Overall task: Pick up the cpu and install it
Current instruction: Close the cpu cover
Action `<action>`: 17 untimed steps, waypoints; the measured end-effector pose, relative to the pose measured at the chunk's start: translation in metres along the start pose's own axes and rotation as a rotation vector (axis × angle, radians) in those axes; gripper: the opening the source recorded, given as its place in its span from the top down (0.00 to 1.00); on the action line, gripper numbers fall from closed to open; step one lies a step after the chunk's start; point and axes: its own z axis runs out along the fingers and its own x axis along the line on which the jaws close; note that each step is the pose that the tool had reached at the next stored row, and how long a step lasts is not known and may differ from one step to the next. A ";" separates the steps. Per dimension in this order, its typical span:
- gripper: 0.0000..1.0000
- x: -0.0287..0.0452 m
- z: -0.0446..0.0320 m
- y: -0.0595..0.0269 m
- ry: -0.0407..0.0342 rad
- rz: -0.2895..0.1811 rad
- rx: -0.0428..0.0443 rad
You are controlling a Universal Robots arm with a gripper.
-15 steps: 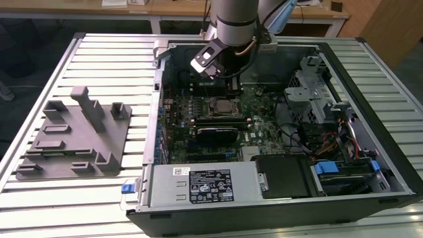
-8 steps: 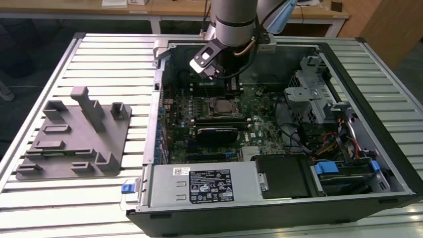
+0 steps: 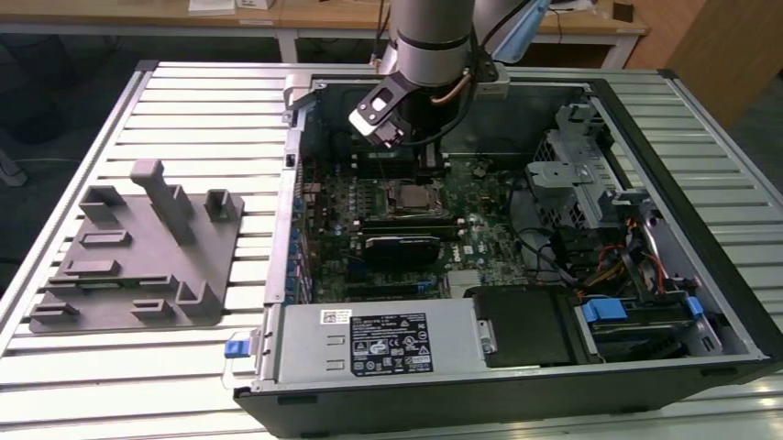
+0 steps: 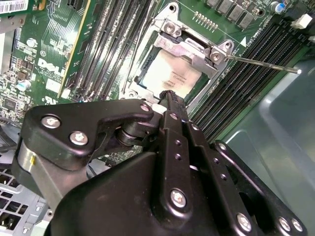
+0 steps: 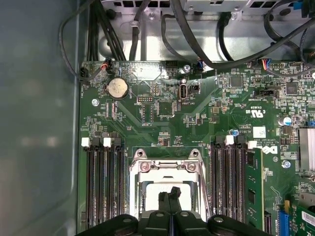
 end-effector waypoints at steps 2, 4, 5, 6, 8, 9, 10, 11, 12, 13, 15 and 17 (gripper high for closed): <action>0.89 0.0000 0.0002 -0.0008 0.0001 0.000 0.0000; 0.89 -0.0001 0.0005 -0.0023 0.0001 0.000 -0.0001; 0.89 -0.0001 0.0006 -0.0034 0.0001 0.000 0.0000; 0.89 -0.0001 0.0008 -0.0045 0.0001 0.000 0.0000; 0.89 -0.0001 0.0012 -0.0072 0.0001 0.000 0.0000; 0.89 -0.0002 0.0015 -0.0086 0.0001 0.000 -0.0001; 0.89 -0.0002 0.0018 -0.0099 0.0001 0.000 0.0000; 0.89 -0.0002 0.0021 -0.0112 0.0001 0.000 0.0000; 0.89 -0.0002 0.0026 -0.0123 0.0002 0.000 -0.0001; 0.89 -0.0002 0.0031 -0.0132 0.0002 0.000 -0.0001; 0.89 -0.0003 0.0035 -0.0143 0.0001 0.000 0.0000; 0.89 -0.0003 0.0035 -0.0143 0.0000 0.000 0.0000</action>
